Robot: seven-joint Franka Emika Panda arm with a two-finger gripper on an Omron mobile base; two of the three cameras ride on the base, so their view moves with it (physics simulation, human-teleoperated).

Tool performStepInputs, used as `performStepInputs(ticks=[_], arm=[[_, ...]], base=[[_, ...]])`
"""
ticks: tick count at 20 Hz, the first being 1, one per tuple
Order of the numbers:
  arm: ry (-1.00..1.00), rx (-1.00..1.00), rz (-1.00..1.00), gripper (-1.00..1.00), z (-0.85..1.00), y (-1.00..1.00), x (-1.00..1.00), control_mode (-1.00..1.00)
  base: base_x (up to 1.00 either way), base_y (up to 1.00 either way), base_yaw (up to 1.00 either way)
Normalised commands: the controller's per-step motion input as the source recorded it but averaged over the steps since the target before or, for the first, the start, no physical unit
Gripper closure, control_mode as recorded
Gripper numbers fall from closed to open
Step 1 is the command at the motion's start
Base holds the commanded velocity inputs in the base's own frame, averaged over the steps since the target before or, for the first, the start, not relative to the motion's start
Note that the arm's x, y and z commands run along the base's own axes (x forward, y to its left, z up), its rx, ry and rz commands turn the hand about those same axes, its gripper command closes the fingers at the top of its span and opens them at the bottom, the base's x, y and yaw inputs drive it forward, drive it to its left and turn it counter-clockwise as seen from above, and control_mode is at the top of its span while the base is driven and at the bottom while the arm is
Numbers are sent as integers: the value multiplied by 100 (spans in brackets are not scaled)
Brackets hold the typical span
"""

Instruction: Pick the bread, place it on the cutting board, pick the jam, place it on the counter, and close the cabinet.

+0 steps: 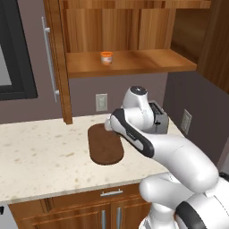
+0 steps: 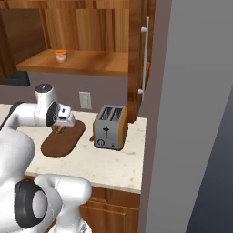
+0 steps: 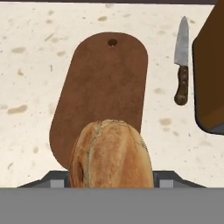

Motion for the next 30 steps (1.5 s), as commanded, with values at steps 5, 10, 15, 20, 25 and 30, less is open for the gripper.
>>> performStepInputs(ticks=[5,10,15,20,25,30], arm=[[0,0,0,100,-23,9,19,-100],[0,0,0,100,-17,9,24,-100],[0,0,0,100,-17,9,20,-100],[0,0,0,100,-25,7,18,-100],[0,0,0,100,-30,5,13,-100],[0,0,0,100,-28,2,6,-100]], base=[[0,0,0],[0,0,0],[0,0,0],[0,0,0],[0,0,0],[0,0,0]])
